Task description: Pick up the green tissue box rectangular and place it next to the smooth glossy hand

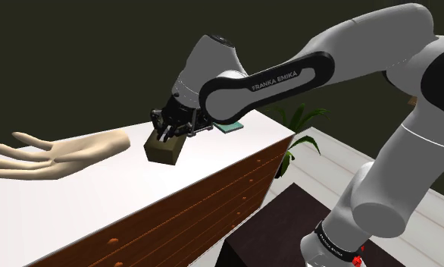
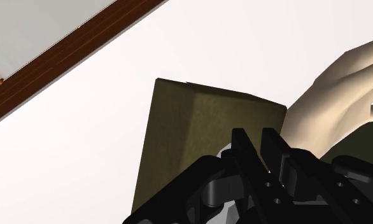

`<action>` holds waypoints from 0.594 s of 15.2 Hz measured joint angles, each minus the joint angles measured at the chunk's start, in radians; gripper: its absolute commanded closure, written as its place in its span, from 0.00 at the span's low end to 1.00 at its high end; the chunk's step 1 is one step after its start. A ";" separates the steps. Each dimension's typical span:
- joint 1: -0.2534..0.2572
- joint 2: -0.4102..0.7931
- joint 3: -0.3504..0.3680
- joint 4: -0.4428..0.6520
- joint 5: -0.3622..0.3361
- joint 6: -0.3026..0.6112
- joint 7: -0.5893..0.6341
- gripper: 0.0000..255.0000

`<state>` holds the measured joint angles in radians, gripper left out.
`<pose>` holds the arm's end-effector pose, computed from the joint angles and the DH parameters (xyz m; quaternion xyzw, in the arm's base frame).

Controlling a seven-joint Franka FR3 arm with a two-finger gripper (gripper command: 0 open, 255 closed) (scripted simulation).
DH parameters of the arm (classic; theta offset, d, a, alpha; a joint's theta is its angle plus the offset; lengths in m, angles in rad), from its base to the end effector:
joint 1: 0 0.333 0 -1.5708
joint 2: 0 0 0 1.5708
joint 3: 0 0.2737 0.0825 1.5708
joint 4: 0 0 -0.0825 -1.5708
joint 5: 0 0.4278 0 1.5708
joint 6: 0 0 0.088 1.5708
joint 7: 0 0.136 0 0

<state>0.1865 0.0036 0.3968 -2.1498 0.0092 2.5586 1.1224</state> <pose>0.5180 0.3418 0.3498 -0.9432 0.2641 -0.1295 0.1542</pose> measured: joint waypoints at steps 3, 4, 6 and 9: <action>0.002 0.019 0.001 -0.021 -0.015 0.038 0.012 1.00; 0.001 0.027 0.000 -0.026 -0.019 0.050 0.013 1.00; 0.003 0.044 0.000 -0.034 -0.033 0.075 0.025 1.00; 0.003 0.066 -0.003 -0.055 -0.049 0.116 0.033 1.00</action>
<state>0.1894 0.0695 0.3940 -2.2047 -0.0401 2.6741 1.1552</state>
